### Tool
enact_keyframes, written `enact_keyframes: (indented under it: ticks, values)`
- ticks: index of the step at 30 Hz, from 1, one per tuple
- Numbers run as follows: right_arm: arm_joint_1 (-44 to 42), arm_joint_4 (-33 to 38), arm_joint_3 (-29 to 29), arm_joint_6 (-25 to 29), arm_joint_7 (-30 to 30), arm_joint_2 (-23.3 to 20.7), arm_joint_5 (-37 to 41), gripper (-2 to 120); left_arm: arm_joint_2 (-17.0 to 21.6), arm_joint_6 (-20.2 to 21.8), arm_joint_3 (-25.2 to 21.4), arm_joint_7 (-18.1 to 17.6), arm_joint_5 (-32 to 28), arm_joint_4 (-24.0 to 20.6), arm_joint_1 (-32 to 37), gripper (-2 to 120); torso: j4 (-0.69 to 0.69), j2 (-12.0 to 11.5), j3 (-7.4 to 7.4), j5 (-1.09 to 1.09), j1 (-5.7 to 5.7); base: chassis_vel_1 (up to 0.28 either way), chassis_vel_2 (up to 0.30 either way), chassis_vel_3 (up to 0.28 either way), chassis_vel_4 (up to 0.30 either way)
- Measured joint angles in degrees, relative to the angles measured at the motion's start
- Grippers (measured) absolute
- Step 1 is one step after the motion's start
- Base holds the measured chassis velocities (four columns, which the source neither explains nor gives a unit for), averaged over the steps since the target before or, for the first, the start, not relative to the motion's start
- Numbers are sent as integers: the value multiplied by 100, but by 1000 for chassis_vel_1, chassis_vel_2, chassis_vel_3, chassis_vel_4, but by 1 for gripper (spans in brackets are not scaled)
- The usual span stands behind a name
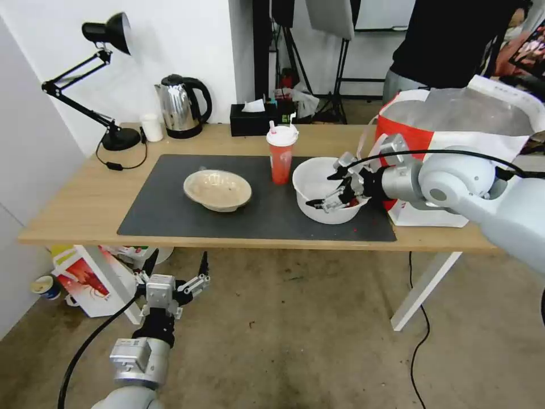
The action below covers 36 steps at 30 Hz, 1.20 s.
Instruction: Pick up the trash from the table and place it into the takeout bag.
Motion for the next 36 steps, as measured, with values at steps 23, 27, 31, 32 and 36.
enact_keyframes:
  ticks: [23, 27, 31, 32, 36]
  values:
    - [-136, -295, -117, 1, 8, 205, 16, 100, 0, 0, 0, 0, 0, 0, 0, 100, 0, 0, 0, 0, 0, 0, 0, 0, 0]
    - [-132, -422, -122, 1, -3, 261, 10, 100, 0, 0, 0, 0, 0, 0, 0, 100, 0, -1, 0, 0, 0, 0, 0, 0, 0]
    - [-118, -591, -139, 1, -12, 325, -11, 100, 0, 0, 0, 0, 0, 0, 0, 100, -1, -1, 0, 1, 1, 0, 0, 0, 0]
    - [-113, -617, -140, 1, -12, 339, -16, 100, 0, 0, 0, 0, 0, 0, 0, 100, -1, -1, 0, 1, 0, 0, 0, 0, 0]
    - [-23, -790, -171, 0, -15, 445, -93, 100, 0, 0, 0, 0, 0, 0, 0, 100, 0, -2, 0, 0, 1, 0, 0, 0, 0]
